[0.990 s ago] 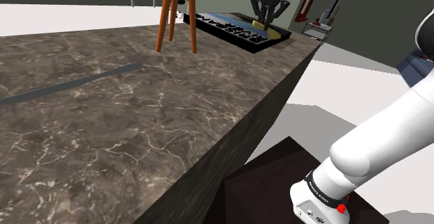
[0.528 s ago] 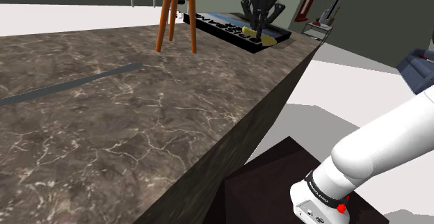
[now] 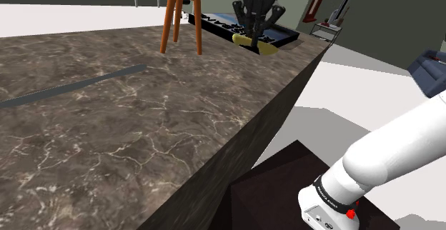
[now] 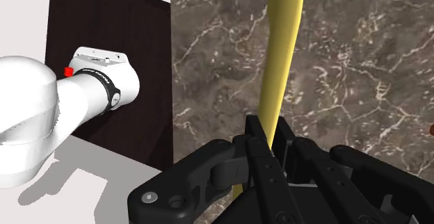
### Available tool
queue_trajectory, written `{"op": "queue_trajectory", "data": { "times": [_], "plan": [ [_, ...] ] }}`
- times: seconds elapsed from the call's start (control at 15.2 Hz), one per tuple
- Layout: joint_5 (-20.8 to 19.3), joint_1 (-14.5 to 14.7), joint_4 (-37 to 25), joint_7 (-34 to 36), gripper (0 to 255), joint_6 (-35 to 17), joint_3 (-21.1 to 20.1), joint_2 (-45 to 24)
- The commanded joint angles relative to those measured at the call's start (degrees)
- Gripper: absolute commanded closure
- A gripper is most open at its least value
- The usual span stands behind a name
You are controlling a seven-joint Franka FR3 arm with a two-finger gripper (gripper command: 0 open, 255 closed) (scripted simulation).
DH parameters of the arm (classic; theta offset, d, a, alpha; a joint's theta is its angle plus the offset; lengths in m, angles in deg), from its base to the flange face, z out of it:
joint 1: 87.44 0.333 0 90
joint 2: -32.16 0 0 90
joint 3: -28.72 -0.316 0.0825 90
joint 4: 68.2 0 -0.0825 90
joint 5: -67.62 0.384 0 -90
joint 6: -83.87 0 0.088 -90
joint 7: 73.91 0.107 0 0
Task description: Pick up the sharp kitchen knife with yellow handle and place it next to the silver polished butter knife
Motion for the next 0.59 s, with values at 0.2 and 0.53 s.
{"op": "queue_trajectory", "data": {
  "times": [0.2, 0.53],
  "plan": [
    [1.30, 2.69, -1.06, 8.08, 255, -1.00, -5.05, -1.41],
    [0.94, 5.63, -4.24, 16.93, 255, -1.89, -10.73, -5.16]
  ]
}}
